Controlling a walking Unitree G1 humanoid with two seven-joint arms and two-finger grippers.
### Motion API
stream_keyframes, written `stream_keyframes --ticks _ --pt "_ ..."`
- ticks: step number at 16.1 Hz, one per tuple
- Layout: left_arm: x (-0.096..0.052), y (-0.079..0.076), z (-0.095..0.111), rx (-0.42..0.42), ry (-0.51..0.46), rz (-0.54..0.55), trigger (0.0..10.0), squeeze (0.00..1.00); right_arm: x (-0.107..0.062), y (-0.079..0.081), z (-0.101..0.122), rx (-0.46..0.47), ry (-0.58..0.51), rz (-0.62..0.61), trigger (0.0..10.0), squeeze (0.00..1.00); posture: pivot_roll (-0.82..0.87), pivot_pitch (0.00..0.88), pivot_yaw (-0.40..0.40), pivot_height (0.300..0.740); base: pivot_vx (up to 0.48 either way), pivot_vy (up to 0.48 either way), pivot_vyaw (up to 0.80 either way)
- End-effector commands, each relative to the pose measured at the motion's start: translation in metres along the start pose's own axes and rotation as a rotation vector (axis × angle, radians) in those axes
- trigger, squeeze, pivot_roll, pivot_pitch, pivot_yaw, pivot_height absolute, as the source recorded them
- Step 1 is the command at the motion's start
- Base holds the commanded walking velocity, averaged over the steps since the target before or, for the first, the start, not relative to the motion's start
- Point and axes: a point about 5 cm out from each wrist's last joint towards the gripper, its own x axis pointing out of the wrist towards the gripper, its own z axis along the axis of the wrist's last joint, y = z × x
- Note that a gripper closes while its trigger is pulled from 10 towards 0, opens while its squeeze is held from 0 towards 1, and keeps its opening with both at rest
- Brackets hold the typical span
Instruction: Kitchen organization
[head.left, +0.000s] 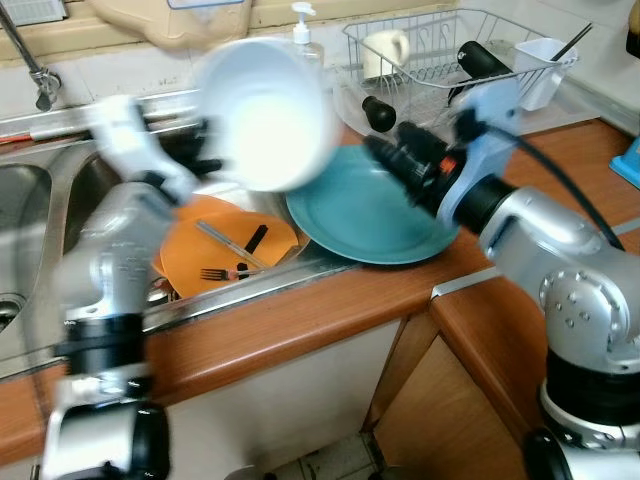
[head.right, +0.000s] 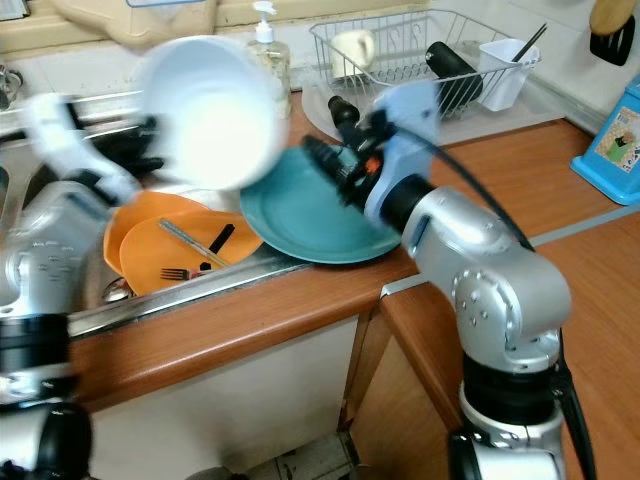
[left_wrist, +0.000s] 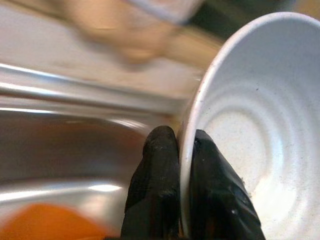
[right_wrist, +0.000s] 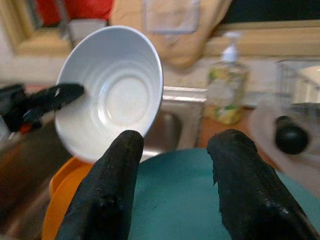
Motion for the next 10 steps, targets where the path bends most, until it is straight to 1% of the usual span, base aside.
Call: stream_keyframes --ticks 1,2,3,4,5,6,8,10 --pt "-0.001 0.012 0.003 0.062 -0.006 0.069 0.0 0.00 -0.001 0.010 -0.003 -0.026 0.021 0.057 10.0 1.00 -0.14 0.000 0.053 0.740 0.000 0.000 0.00" --pt "-0.003 0.025 0.000 0.169 0.038 0.130 0.0 0.00 -0.002 0.014 -0.009 -0.060 0.059 0.087 10.0 1.00 -0.14 0.000 0.052 0.740 0.000 0.000 0.00" --pt "-0.003 0.029 -0.003 0.222 0.062 0.147 0.0 0.00 -0.003 0.016 -0.011 -0.075 0.076 0.100 10.0 1.00 -0.14 0.000 0.053 0.740 0.000 0.000 0.00" --pt "-0.004 0.032 -0.005 0.255 0.076 0.158 0.0 0.00 -0.004 0.017 -0.012 -0.085 0.086 0.109 10.0 1.00 -0.14 0.000 0.053 0.740 0.000 0.000 0.00" --pt "-0.004 0.039 -0.016 0.352 0.130 0.185 0.0 0.00 -0.006 0.021 -0.017 -0.118 0.115 0.147 10.0 1.00 -0.15 0.000 0.051 0.740 0.000 0.000 0.00" --pt "-0.004 0.043 -0.026 0.412 0.182 0.199 0.0 0.00 -0.008 0.024 -0.021 -0.140 0.146 0.181 10.0 1.00 -0.15 0.000 0.049 0.740 0.000 0.000 0.00" --pt "-0.004 0.042 -0.041 0.498 0.258 0.179 0.0 0.00 -0.012 0.027 -0.030 -0.168 0.200 0.221 10.0 1.00 -0.14 0.000 0.042 0.740 0.000 0.000 0.00" --pt "-0.004 0.040 -0.052 0.513 0.299 0.168 0.0 0.00 -0.013 0.027 -0.037 -0.187 0.234 0.231 10.0 1.00 -0.14 0.000 0.041 0.740 0.000 0.000 0.00"
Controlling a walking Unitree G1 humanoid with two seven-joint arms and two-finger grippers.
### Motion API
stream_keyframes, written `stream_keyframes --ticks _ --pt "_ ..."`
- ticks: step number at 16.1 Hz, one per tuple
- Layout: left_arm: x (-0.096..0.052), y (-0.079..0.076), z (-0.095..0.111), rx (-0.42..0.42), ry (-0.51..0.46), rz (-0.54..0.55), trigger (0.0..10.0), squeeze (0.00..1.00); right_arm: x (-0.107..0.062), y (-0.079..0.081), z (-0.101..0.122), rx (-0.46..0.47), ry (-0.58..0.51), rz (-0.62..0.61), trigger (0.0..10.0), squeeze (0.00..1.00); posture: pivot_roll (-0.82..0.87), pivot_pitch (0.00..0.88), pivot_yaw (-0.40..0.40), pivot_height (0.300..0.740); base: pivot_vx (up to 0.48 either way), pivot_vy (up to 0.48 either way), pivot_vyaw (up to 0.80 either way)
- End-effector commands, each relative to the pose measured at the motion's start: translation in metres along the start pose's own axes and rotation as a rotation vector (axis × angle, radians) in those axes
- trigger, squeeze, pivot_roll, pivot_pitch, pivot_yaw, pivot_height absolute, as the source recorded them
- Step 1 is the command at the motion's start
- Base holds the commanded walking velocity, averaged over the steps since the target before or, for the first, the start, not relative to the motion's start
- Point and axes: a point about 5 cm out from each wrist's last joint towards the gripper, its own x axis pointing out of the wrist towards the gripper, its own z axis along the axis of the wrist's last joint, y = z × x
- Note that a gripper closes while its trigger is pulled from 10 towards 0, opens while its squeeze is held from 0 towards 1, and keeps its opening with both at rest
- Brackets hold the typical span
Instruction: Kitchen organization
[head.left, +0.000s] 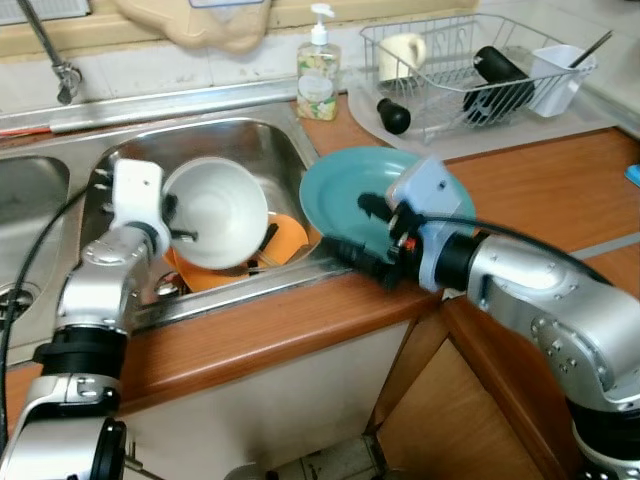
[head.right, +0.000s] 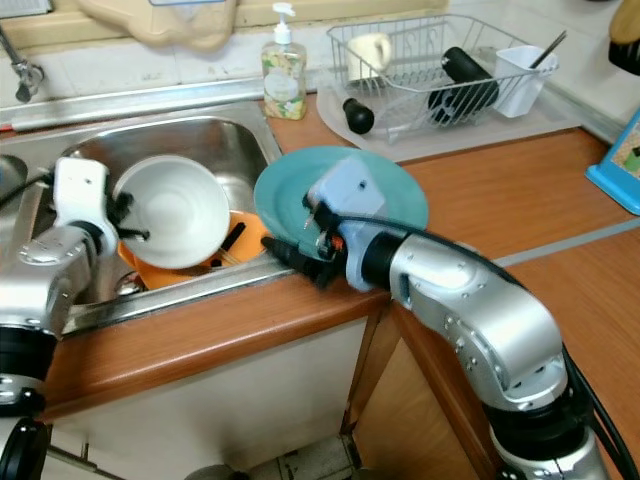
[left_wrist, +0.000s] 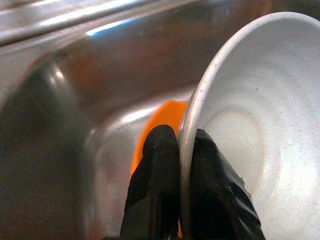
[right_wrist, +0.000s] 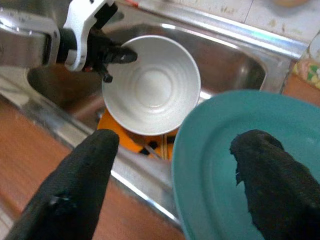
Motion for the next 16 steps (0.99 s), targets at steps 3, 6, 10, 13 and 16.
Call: stream_keyframes --ticks 3,6,10,13,16 --pt "0.003 -0.011 -0.001 0.028 0.013 -0.064 2.7 0.00 -0.001 0.003 -0.001 -0.029 0.005 0.016 10.0 1.00 -0.14 0.000 0.042 0.740 0.000 0.000 0.00" --pt "0.004 -0.021 -0.008 0.029 0.069 -0.130 10.0 0.00 -0.001 0.004 -0.003 -0.042 0.017 0.027 10.0 1.00 -0.15 0.000 0.042 0.740 0.000 0.000 0.00" --pt "0.005 -0.025 -0.012 0.034 0.090 -0.162 10.0 1.00 -0.002 0.005 -0.003 -0.045 0.011 0.031 10.0 1.00 -0.15 0.000 0.046 0.740 0.000 0.000 0.00" --pt "0.005 -0.027 -0.012 0.037 0.096 -0.185 10.0 1.00 -0.002 0.005 -0.002 -0.048 0.006 0.031 10.0 1.00 -0.15 0.000 0.047 0.740 0.000 0.000 0.00" --pt "0.004 -0.027 -0.013 0.039 0.098 -0.190 10.0 1.00 -0.003 0.005 -0.003 -0.046 0.005 0.024 10.0 1.00 -0.15 0.000 0.050 0.740 0.000 0.000 0.00"
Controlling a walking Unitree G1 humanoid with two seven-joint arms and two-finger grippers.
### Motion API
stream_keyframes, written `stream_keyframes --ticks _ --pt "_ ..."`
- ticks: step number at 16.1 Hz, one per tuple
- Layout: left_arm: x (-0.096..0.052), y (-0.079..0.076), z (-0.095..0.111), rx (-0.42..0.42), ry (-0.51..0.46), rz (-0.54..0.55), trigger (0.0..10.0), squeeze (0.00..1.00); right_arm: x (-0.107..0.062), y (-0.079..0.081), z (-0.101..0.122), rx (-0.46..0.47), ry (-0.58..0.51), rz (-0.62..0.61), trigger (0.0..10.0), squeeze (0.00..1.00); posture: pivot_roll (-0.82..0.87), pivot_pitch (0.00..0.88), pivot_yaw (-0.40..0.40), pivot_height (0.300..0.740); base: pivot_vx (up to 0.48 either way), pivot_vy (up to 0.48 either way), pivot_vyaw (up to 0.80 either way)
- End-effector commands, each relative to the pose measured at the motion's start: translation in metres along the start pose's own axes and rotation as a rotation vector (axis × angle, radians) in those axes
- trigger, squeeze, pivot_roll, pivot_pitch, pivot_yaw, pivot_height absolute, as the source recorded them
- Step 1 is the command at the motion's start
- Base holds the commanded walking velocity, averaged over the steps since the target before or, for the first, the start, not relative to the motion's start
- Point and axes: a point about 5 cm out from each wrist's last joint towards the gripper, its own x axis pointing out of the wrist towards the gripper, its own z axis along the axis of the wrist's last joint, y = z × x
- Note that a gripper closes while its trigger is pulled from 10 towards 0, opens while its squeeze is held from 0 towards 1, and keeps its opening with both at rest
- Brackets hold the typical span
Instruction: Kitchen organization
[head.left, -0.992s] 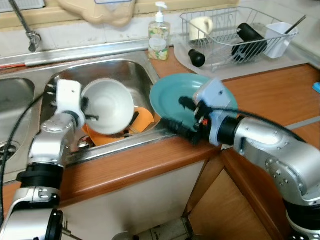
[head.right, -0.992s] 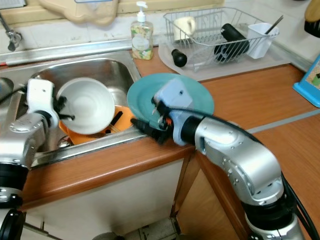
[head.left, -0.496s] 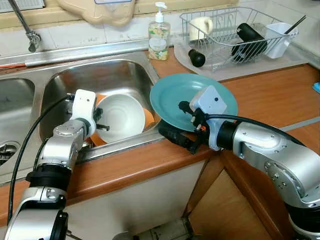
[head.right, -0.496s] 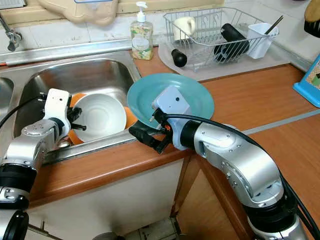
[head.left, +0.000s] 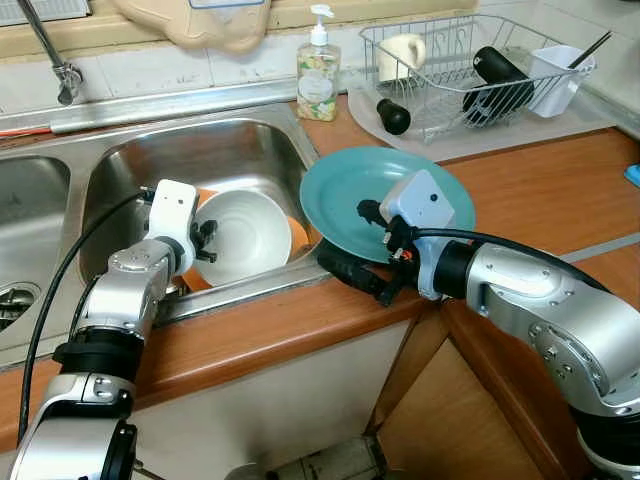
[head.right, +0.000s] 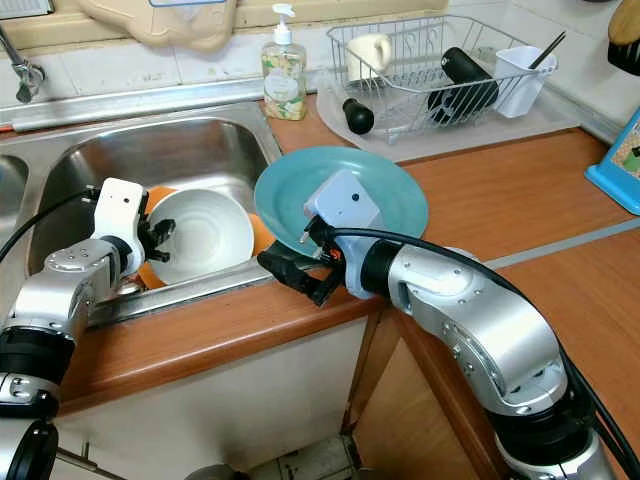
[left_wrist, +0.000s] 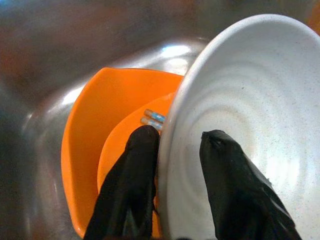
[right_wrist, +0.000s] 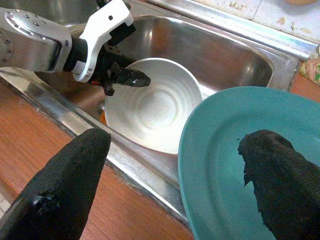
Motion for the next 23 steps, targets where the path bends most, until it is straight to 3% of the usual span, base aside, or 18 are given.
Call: stream_keyframes --ticks 1,10,12,13,14,16,17,18,19,20,23 --pt "0.001 -0.001 0.004 0.010 -0.005 -0.007 10.0 1.00 -0.003 0.001 0.000 -0.007 -0.006 -0.015 10.0 1.00 -0.15 0.000 0.050 0.740 0.000 0.000 0.00" --pt "-0.002 0.006 0.014 0.063 -0.088 0.015 10.0 1.00 -0.004 -0.039 -0.006 0.119 0.000 -0.336 10.0 1.00 -0.15 0.000 0.055 0.740 0.000 0.000 0.00" --pt "-0.003 0.005 0.028 0.033 -0.196 0.028 10.0 1.00 -0.011 -0.060 -0.009 0.198 -0.018 -0.506 10.0 1.00 -0.15 0.000 0.057 0.740 0.000 0.000 0.00" --pt "-0.003 0.005 0.032 0.011 -0.225 0.028 10.0 0.54 -0.014 -0.066 -0.010 0.224 -0.021 -0.550 10.0 1.00 -0.15 0.000 0.057 0.740 0.000 0.000 0.00" --pt "-0.004 0.002 0.039 -0.110 -0.273 -0.003 10.0 0.00 -0.020 -0.079 -0.013 0.300 -0.035 -0.648 10.0 1.00 -0.15 0.000 0.056 0.740 0.000 0.000 0.00" --pt "-0.004 -0.002 0.045 -0.217 -0.302 -0.046 10.0 0.00 -0.026 -0.089 -0.017 0.380 -0.054 -0.721 10.0 1.00 -0.15 0.000 0.057 0.740 0.000 0.000 0.00" --pt "-0.005 -0.007 0.049 -0.354 -0.319 -0.121 10.0 0.00 -0.032 -0.097 -0.022 0.456 -0.063 -0.768 10.0 1.00 -0.16 0.000 0.060 0.740 0.000 0.000 0.00" --pt "-0.006 -0.016 0.051 -0.475 -0.304 -0.219 10.0 0.00 -0.036 -0.101 -0.028 0.507 -0.059 -0.787 10.0 0.00 -0.15 0.000 0.059 0.740 0.000 0.000 0.00" --pt "-0.006 -0.023 0.049 -0.535 -0.278 -0.278 10.0 0.00 -0.036 -0.100 -0.032 0.552 -0.051 -0.775 10.0 0.00 -0.15 0.000 0.060 0.740 0.000 0.000 0.00" --pt "-0.006 -0.023 0.049 -0.535 -0.278 -0.278 10.0 0.00 -0.036 -0.100 -0.032 0.552 -0.051 -0.775 10.0 0.00 -0.15 0.000 0.060 0.740 0.000 0.000 0.00" --pt "-0.008 -0.045 0.046 -0.709 -0.213 -0.434 10.0 0.00 -0.030 -0.091 -0.045 0.700 -0.026 -0.713 10.0 0.00 -0.15 0.000 0.062 0.740 0.000 0.000 0.00"
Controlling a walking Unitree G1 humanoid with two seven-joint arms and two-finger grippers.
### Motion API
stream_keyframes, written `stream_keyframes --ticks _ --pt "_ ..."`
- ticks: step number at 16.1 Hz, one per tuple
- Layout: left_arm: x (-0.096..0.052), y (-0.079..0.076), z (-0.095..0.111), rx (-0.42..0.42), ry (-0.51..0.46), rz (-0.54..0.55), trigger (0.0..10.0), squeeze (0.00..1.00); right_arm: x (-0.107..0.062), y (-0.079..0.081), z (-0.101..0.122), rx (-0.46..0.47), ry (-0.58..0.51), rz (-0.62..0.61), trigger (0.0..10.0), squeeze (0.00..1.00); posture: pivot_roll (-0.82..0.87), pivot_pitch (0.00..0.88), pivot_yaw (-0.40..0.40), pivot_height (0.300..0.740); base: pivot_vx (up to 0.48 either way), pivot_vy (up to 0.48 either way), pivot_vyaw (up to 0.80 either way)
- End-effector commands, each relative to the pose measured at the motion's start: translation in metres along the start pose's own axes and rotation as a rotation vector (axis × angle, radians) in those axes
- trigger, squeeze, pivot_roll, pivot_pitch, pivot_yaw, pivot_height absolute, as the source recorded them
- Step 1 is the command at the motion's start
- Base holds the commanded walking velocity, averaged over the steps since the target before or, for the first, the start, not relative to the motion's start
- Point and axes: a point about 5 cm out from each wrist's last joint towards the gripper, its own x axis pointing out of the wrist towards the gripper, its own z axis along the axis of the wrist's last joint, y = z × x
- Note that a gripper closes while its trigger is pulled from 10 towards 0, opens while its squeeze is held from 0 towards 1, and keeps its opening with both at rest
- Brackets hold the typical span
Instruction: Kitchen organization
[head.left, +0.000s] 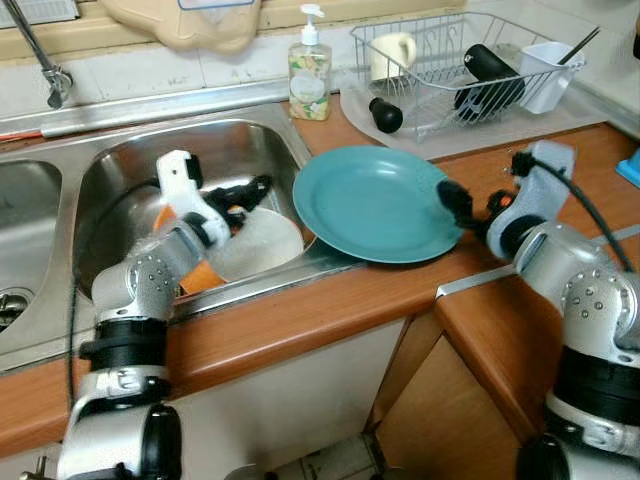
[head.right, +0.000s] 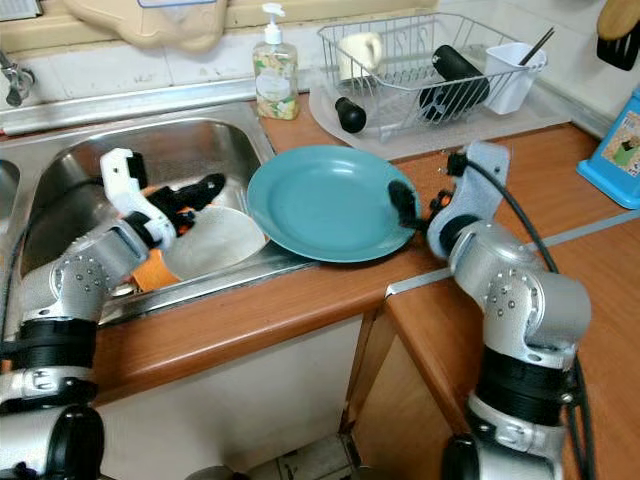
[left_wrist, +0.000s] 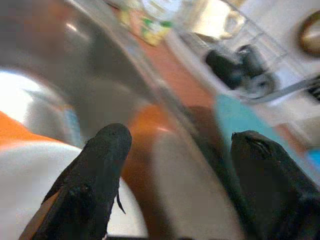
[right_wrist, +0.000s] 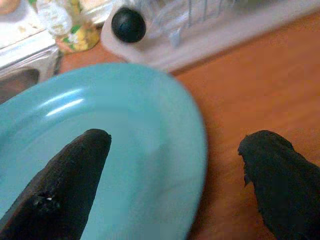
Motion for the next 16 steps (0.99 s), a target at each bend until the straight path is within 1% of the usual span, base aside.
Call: stream_keyframes --ticks 1,2,3,5,6,7,9,12,13,14,15,16 --pt "-0.001 -0.002 0.001 -0.036 0.001 -0.013 10.0 0.00 -0.001 0.000 -0.002 0.031 0.018 0.006 10.0 0.00 -0.15 0.000 0.062 0.740 0.000 0.000 0.00" --pt "0.001 -0.007 -0.002 -0.102 0.009 -0.047 10.0 0.00 -0.001 0.002 -0.007 0.061 0.043 0.027 10.0 0.00 -0.15 0.000 0.062 0.740 0.000 0.000 0.00" --pt "0.003 -0.011 -0.005 -0.134 0.021 -0.070 10.0 0.00 -0.001 0.007 -0.010 0.063 0.065 0.055 10.0 0.00 -0.15 0.000 0.061 0.740 0.000 0.000 0.00" --pt "0.004 -0.014 -0.007 -0.157 0.035 -0.097 10.0 0.00 -0.002 0.013 -0.014 0.056 0.087 0.088 10.0 0.00 -0.15 0.000 0.063 0.740 0.000 0.000 0.00" --pt "0.003 -0.016 -0.009 -0.166 0.044 -0.108 10.0 0.00 -0.002 0.015 -0.015 0.055 0.095 0.100 10.0 0.00 -0.15 0.000 0.064 0.740 0.000 0.000 0.00" --pt "0.003 -0.023 -0.015 -0.173 0.080 -0.158 10.0 0.00 -0.003 0.025 -0.015 0.053 0.105 0.144 10.0 0.00 -0.15 0.000 0.067 0.740 0.000 0.000 0.00" --pt "0.003 -0.026 -0.020 -0.156 0.112 -0.173 10.0 0.00 -0.004 0.029 -0.014 0.050 0.102 0.157 10.0 0.00 -0.16 0.000 0.073 0.740 0.000 0.000 0.00" --pt "0.005 -0.026 -0.023 -0.143 0.125 -0.166 10.0 0.00 -0.005 0.032 -0.010 0.054 0.083 0.174 10.0 0.00 -0.16 0.000 0.085 0.740 0.000 0.000 0.00" --pt "0.006 -0.026 -0.023 -0.139 0.128 -0.167 4.9 0.00 -0.005 0.032 -0.009 0.055 0.079 0.176 10.0 0.00 -0.16 0.000 0.085 0.740 0.000 0.000 0.00" --pt "0.007 -0.027 -0.023 -0.130 0.132 -0.163 3.0 0.00 -0.006 0.032 -0.009 0.055 0.074 0.178 10.0 0.00 -0.16 0.000 0.089 0.740 0.000 0.000 0.00" --pt "0.007 -0.027 -0.022 -0.126 0.132 -0.163 0.0 0.00 -0.006 0.032 -0.009 0.054 0.073 0.176 10.0 0.00 -0.16 0.000 0.090 0.740 0.000 0.000 0.00" --pt "0.007 -0.028 -0.020 -0.124 0.122 -0.172 0.0 0.00 -0.007 0.032 -0.009 0.053 0.070 0.174 10.0 0.00 -0.16 0.000 0.091 0.740 0.000 0.000 0.00"
